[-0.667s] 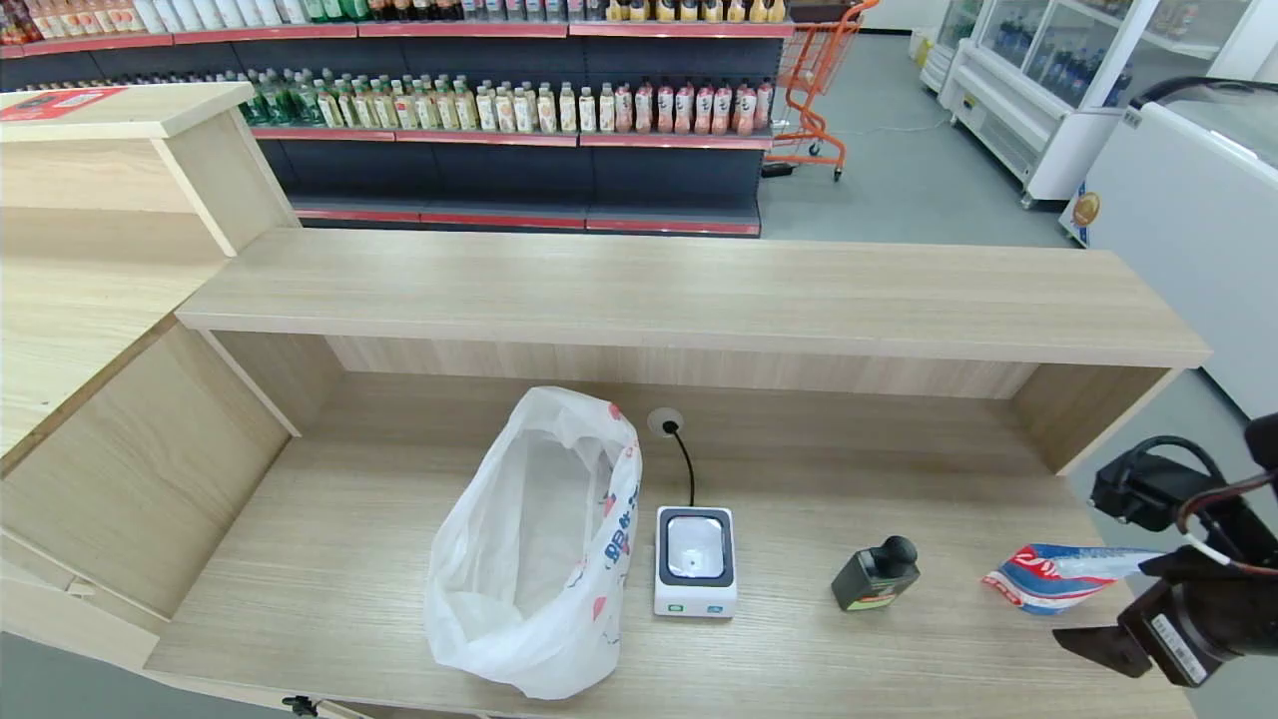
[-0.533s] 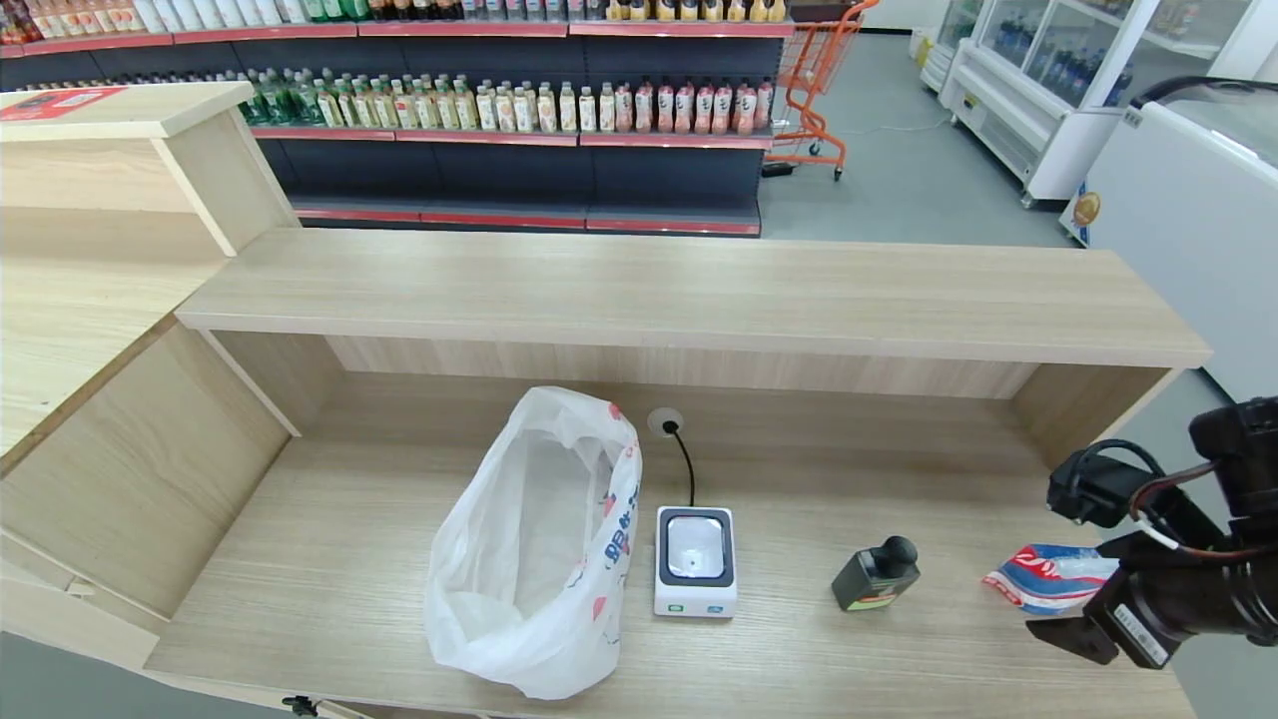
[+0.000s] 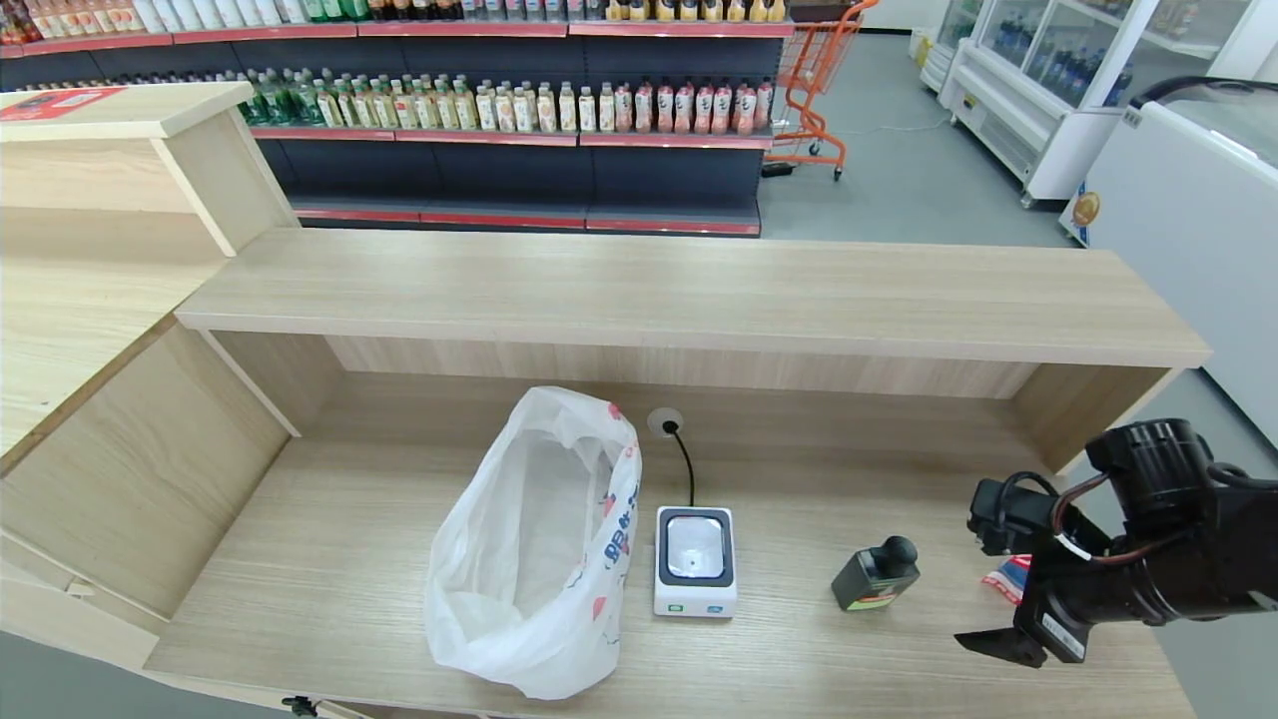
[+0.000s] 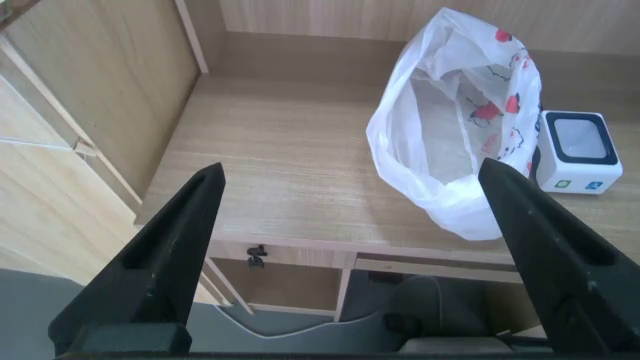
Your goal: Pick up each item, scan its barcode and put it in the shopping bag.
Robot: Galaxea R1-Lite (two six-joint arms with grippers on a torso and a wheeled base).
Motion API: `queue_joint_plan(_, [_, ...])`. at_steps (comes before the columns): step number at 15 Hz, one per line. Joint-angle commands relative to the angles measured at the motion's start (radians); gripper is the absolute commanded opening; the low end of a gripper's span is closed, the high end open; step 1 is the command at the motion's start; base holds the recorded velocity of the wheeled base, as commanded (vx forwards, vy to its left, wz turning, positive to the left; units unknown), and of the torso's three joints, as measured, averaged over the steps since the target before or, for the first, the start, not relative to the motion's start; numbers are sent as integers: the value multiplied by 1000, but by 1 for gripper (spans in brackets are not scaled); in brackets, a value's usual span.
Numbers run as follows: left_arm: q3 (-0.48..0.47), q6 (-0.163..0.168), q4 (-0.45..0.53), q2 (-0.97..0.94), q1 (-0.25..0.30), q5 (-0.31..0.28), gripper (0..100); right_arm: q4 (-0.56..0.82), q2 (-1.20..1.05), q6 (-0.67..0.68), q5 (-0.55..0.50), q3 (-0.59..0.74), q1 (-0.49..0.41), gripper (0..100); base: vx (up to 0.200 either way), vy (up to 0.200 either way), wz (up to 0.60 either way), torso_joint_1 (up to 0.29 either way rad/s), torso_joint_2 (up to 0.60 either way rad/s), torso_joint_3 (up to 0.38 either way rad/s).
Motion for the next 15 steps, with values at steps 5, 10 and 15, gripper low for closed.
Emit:
queue_joint_plan(5, [0,-1,0,0,0,0,100,-9,196,-142,102,-95,-10,100,0,0,0,0,0,0])
queue_joint_plan(10, [0,-1,0,0,0,0,100,-14,274,-144,170,-155,19,100,0,0,0,0,0,0])
queue_joint_plan(15, [0,1,0,0,0,0,100,-120,342,-144,171,-175,53,100,0,0,0,0,0,0])
